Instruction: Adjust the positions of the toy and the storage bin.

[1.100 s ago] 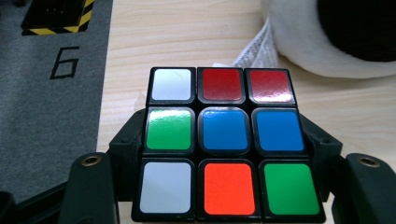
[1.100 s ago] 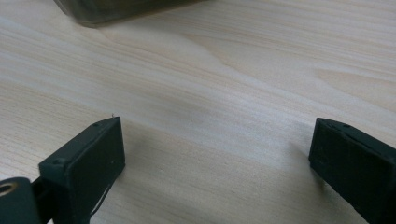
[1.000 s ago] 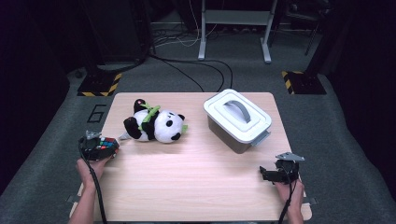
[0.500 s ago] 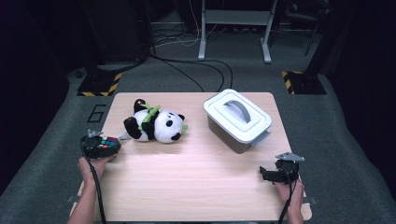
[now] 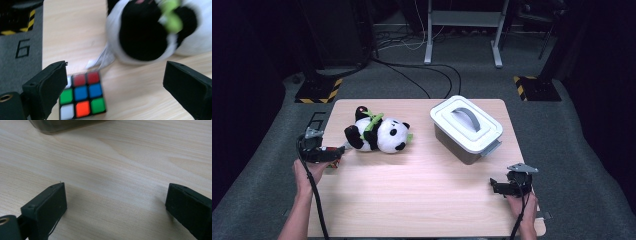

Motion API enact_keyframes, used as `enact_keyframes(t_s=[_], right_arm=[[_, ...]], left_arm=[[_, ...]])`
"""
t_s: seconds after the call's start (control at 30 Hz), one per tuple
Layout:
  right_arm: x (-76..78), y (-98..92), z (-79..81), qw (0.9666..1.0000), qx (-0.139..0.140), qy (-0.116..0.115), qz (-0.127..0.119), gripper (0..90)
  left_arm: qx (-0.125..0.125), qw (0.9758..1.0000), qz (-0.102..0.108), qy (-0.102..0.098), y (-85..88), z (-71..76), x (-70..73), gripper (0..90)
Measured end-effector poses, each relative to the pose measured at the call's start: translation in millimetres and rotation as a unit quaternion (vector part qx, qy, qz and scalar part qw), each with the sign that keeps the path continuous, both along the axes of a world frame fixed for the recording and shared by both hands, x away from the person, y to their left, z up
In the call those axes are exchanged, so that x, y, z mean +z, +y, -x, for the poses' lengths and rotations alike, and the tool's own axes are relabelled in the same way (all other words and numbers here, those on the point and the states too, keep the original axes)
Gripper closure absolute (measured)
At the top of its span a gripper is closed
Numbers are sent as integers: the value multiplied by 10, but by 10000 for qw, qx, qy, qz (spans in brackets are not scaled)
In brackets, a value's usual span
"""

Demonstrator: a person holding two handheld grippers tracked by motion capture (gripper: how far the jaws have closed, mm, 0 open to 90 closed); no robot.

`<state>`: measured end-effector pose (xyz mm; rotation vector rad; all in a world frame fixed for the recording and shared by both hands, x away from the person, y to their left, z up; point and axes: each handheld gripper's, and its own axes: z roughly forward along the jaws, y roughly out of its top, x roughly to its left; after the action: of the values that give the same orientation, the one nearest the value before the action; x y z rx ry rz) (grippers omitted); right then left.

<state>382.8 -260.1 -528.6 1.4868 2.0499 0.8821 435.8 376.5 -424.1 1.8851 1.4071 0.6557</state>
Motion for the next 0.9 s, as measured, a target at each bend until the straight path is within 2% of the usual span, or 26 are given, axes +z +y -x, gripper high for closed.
enact_keyframes(t_s=[0.23,0.37,0.4,0.5,0.67,0.83,0.9], right_arm=[[0,-2,0,10000,12,1,6,28],[0,-3,1,10000,18,2,11,28],[0,-3,0,10000,19,2,10,28],[0,-4,0,10000,23,1,10,28],[0,-4,1,10000,24,0,11,29],[0,-4,0,10000,23,1,8,29],[0,-4,0,10000,24,1,9,28]], left_arm=[[-343,9992,-136,-152,-274,-117,314,44],[-527,9984,-103,-185,-411,-200,420,38],[-599,9981,-111,-132,-460,-228,443,36],[-770,9968,-132,-167,-633,-325,513,35],[-983,9949,-155,-165,-885,-492,580,30],[-1042,9944,-148,-70,-1040,-681,513,48],[-1100,9936,-248,-20,-1089,-754,474,72]])
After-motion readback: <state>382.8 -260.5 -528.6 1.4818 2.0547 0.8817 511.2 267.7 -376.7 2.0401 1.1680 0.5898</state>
